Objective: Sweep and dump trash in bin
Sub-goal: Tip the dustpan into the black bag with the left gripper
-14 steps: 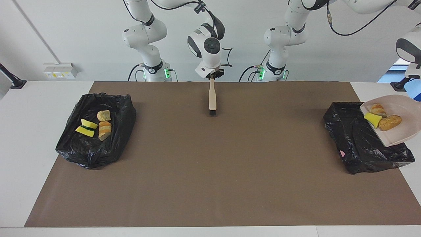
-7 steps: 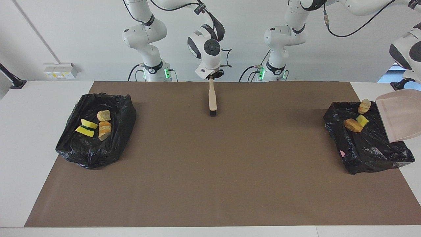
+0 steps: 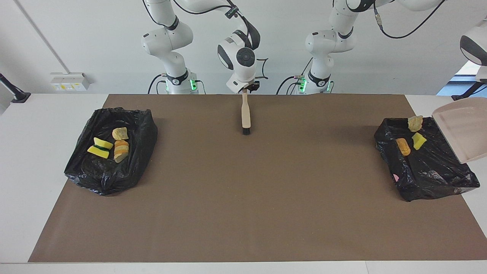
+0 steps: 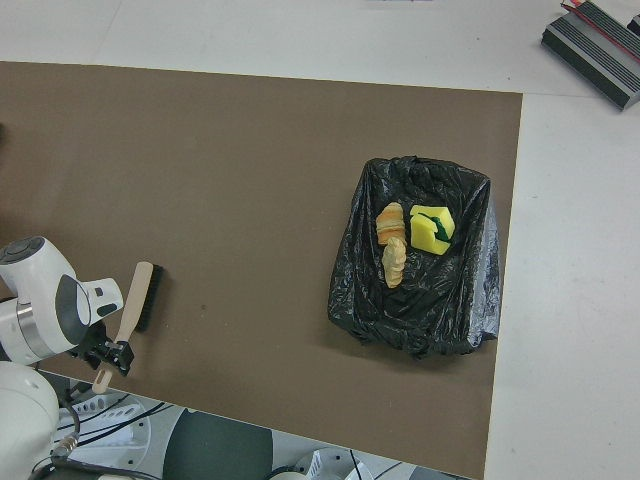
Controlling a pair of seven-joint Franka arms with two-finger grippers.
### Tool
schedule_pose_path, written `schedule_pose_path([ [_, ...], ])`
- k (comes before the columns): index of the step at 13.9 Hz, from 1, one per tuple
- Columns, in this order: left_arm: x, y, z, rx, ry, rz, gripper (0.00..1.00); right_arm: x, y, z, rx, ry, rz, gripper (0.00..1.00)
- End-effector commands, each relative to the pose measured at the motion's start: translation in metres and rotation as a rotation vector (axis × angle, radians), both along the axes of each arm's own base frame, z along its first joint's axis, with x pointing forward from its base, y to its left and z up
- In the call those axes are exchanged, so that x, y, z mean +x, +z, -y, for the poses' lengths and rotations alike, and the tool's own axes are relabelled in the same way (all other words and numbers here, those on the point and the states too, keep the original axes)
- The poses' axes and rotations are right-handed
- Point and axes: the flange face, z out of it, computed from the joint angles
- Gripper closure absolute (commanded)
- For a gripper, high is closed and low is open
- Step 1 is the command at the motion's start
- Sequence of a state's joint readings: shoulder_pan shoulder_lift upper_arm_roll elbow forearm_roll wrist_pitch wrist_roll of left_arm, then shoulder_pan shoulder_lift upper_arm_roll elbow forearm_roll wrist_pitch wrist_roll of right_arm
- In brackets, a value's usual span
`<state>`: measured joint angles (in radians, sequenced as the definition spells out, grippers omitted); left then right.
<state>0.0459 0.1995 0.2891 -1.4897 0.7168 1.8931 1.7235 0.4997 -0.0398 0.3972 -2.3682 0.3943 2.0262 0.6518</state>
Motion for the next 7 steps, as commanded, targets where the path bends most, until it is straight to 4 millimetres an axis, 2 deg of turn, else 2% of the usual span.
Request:
schedule_pose_path([
  [1,0.012,-0.005,0.049,-0.120,0.135,0.107,1.00,0.017,0.004,-0.015,0.024,0.045,0.038,0.00],
  [2,0.011,-0.008,0.066,-0.164,0.175,0.142,1.00,0.023,0.006,-0.018,0.017,0.062,0.061,0.00],
  [4,0.017,-0.033,0.121,-0.225,0.225,0.178,1.00,0.042,0.012,-0.021,0.038,0.063,0.142,0.00],
  [6,0.015,-0.052,0.164,-0.309,0.379,0.213,1.00,0.065,0.019,-0.012,0.045,0.058,0.226,0.00],
  [7,0.013,-0.062,0.189,-0.340,0.422,0.215,1.00,0.086,0.027,-0.001,0.039,0.044,0.265,0.00],
])
